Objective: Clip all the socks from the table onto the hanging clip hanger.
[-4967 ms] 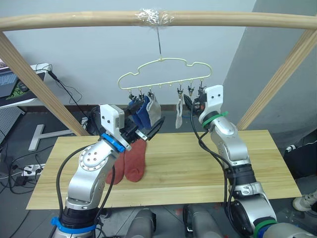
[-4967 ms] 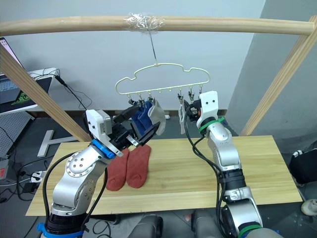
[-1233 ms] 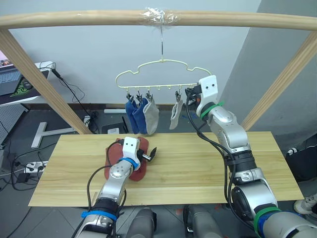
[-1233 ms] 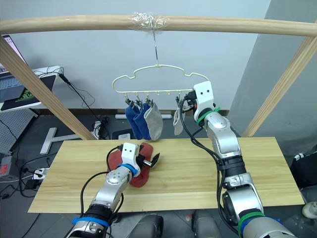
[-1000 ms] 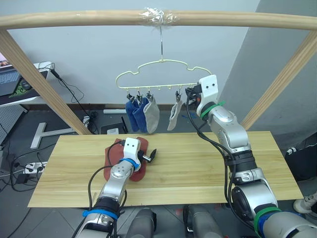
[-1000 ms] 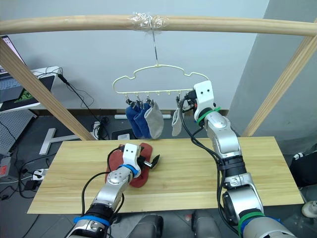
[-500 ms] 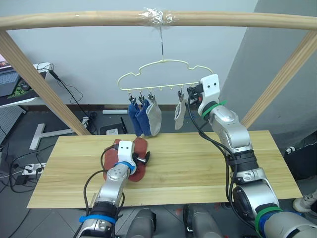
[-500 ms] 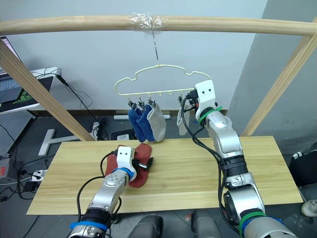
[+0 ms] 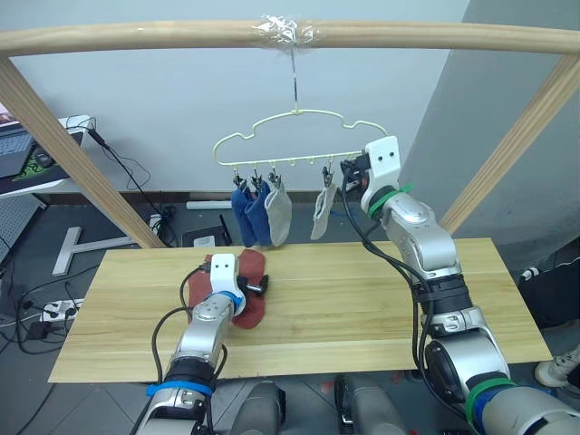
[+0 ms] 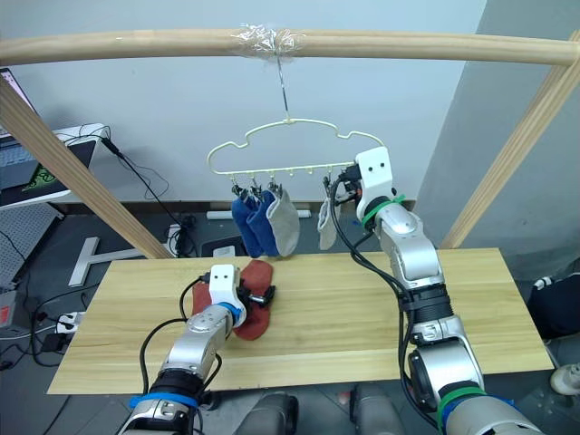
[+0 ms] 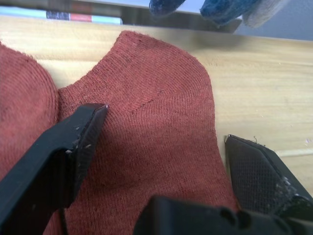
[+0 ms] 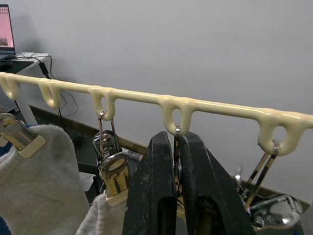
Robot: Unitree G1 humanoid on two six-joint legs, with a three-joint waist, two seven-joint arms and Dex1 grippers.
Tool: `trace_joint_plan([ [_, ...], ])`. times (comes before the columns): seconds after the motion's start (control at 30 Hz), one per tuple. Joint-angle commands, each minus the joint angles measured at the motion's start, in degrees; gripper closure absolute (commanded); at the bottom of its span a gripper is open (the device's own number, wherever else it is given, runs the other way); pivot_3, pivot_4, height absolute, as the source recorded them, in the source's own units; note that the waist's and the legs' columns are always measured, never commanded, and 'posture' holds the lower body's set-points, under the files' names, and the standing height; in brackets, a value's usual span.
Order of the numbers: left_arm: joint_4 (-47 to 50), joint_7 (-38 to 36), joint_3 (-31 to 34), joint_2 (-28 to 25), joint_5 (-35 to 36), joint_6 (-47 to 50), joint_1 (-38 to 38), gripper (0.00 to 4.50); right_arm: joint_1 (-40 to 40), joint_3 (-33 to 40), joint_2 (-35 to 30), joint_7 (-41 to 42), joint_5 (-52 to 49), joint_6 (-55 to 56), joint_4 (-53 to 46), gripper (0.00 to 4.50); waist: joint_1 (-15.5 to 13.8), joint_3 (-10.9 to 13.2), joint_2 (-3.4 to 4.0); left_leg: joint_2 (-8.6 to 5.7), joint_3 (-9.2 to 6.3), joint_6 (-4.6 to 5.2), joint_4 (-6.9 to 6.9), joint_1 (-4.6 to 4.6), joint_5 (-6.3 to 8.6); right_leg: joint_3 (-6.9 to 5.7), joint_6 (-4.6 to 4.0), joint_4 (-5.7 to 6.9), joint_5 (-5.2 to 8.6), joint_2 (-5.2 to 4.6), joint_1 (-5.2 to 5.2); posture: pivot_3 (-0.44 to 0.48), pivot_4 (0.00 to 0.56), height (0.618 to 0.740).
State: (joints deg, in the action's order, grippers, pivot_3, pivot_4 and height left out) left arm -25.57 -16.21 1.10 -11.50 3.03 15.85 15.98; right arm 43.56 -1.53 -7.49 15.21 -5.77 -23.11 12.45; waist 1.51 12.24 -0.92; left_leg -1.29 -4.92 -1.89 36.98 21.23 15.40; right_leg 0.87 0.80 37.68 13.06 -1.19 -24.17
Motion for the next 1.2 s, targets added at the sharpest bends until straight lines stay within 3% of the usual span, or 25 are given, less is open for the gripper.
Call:
trace_joint_plan([
  [0.03, 0.64, -3.57, -2.52, 0.37, 0.40, 4.21, -3.83, 0.82, -0.99, -0.03, -0.22, 0.41, -0.19, -0.44, -2.31, 4.50, -0.09, -0.02, 0.01, 0.00, -0.01, 0.00, -0.02, -0.08, 0.00, 0.00, 0.03, 0.00, 0.02, 0.00, 0.07, 0.056, 0.194, 0.740],
  [0.43, 4.22, -4.66, -5.48, 2.97, -0.61, 2.54, -6.31, 4.40, -0.90, 1.04, -1.09, 2.85, -2.42, -3.99, -3.33, 4.50, -0.80, -0.05, 0.01, 0.00, 0.00, 0.03, 0.01, -0.30, -0.02, 0.10, 0.28, 0.00, 0.17, -0.01, 0.21, 0.082, 0.188, 0.740],
  [0.67, 8.79, -5.73, -7.84, 4.65, -0.24, 1.01, -7.49, 4.46, -0.01, 5.88, -0.32, 1.12, -8.85, -15.74, -6.48, 4.50, -1.66, -0.05, 0.01, -0.01, -0.10, 0.03, -0.01, -0.24, -0.02, 0.08, 0.28, -0.03, 0.17, -0.03, 0.19, 0.086, 0.192, 0.740],
  [0.93, 25.31, -15.35, -12.01, 4.66, 4.50, -10.10, -11.03, 4.46, 4.63, 9.77, -1.45, 0.06, -14.17, -26.72, -7.01, 4.50, -1.48, -0.02, 0.02, 0.01, -0.23, 0.03, 0.00, 0.14, -0.02, 0.08, 0.07, -0.27, 0.05, -0.03, 0.01, 0.058, 0.199, 0.740],
  [1.2, 29.60, -12.63, -13.90, 7.75, 2.87, -17.11, -11.23, 4.46, 8.96, 16.19, 0.32, -4.45, -20.13, -39.09, -7.06, 4.50, -1.53, 0.00, 0.05, -0.02, -0.58, 0.04, -0.02, 0.59, -0.01, -0.04, -0.01, -0.67, -0.01, -0.04, -0.10, 0.031, 0.208, 0.740],
])
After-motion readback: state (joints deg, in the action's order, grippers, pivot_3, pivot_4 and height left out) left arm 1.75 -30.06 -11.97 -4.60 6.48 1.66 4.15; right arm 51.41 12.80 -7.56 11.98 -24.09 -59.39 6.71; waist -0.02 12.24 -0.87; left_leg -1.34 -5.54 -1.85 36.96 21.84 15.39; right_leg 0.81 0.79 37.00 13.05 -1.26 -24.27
